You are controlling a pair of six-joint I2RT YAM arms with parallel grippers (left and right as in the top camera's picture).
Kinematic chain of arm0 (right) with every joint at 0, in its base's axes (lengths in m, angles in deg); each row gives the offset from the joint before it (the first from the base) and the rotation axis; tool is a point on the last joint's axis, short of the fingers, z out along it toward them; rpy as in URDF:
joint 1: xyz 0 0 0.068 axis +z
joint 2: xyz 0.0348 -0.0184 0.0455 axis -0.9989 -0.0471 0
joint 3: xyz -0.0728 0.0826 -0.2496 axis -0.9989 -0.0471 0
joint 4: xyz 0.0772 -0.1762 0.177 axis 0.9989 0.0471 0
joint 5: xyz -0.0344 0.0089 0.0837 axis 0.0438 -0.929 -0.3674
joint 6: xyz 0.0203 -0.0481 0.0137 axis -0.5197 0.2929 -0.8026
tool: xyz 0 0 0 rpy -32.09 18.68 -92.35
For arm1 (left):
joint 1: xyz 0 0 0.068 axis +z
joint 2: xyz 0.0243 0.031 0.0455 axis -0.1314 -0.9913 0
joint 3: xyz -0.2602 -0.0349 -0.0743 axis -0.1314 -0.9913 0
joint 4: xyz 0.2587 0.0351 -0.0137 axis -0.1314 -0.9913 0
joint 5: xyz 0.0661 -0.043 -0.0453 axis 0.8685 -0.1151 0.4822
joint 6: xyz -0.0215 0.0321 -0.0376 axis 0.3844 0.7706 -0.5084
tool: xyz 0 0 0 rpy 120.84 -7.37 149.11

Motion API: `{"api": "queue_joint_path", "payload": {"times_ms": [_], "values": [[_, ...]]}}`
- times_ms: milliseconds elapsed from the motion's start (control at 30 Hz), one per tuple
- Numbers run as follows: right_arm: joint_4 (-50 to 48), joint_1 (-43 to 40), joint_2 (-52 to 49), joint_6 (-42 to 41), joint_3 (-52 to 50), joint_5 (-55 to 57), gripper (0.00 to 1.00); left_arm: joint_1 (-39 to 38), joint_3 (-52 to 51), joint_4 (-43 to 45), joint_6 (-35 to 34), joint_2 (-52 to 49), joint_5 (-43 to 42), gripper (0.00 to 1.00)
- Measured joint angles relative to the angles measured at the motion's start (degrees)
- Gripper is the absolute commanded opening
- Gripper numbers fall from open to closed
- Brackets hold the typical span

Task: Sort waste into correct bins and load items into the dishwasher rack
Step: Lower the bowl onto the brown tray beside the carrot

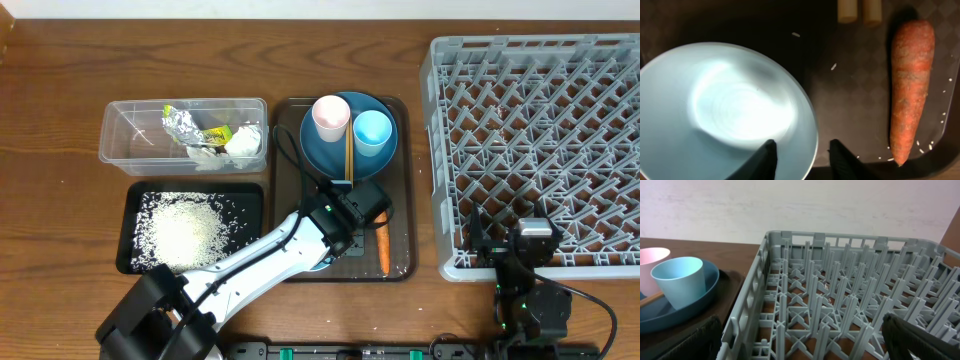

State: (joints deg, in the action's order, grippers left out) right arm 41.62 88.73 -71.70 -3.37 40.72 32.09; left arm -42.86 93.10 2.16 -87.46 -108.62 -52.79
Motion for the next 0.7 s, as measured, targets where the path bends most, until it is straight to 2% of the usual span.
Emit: {"api": "queue_joint_path", "payload": {"times_ms": [333,700], "values": [[0.0,0.0,0.0,0.0,0.0,0.0,0.99,0.0,4.6,-2.8,3.0,0.7,0.0,0.55],[0.0,0.0,0.0,0.0,0.0,0.0,0.99,-0.1,11.3,-4.3,2.4,5.1,0.0,0.58]]}}
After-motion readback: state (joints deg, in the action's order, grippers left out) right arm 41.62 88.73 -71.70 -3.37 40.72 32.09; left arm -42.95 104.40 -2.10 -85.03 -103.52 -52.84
